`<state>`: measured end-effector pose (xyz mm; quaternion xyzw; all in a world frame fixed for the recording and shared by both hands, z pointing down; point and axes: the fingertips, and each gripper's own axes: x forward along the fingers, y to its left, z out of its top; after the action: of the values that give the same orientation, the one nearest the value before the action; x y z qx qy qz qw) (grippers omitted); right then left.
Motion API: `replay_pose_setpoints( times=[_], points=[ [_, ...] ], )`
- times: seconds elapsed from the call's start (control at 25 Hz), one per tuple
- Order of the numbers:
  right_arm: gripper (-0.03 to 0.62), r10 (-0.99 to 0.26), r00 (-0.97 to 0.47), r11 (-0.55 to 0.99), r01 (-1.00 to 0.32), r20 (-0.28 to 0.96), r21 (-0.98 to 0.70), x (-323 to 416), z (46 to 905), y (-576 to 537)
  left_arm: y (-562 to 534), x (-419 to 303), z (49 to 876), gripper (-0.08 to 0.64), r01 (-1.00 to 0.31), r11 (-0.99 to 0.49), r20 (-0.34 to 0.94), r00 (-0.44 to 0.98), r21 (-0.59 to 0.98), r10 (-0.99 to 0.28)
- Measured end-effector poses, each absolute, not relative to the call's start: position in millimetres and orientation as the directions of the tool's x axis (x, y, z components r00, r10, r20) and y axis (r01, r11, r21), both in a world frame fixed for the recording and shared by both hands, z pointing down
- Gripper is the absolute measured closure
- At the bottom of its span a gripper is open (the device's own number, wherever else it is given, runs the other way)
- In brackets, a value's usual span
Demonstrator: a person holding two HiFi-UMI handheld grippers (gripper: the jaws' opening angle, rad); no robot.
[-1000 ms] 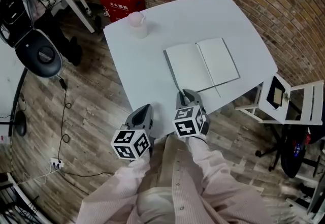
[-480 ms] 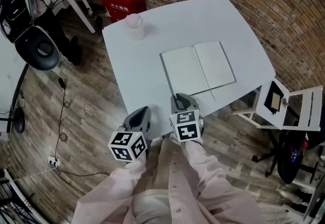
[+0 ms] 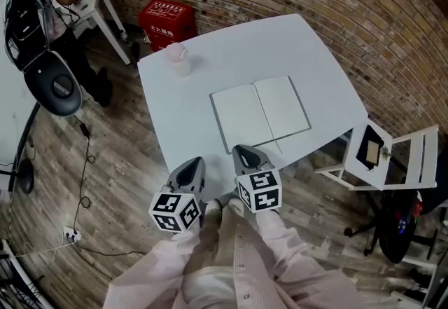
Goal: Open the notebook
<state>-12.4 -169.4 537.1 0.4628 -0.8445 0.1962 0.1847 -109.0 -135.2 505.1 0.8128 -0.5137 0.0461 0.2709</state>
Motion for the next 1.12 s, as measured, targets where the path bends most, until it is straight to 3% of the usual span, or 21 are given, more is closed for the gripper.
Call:
replay_pose_setpoints(
  times=[0.4,0.6,1.12],
  points=[
    [0.588,-0.756,-0.564,0.497,-0.825,0.332,-0.270,14.2,475.7,-172.6,-141.4,-105.5,453.5,0.568,-0.863,-0.360,0.238,0.456,0.355,-0.857],
    [0.588,-0.765,-0.600,0.524,-0.791,0.233,-0.316,21.5,445.6,-171.8,-141.1,-116.2,426.4,0.568,-0.887,-0.385,0.198,0.438,0.256,-0.877],
    [0.588,-0.816,-0.575,0.541,-0.796,0.057,-0.272,50.0,376.0,-175.2,-143.3,-127.8,375.4,0.568,-0.891,-0.420,0.104,0.441,0.171,-0.892]
  ],
)
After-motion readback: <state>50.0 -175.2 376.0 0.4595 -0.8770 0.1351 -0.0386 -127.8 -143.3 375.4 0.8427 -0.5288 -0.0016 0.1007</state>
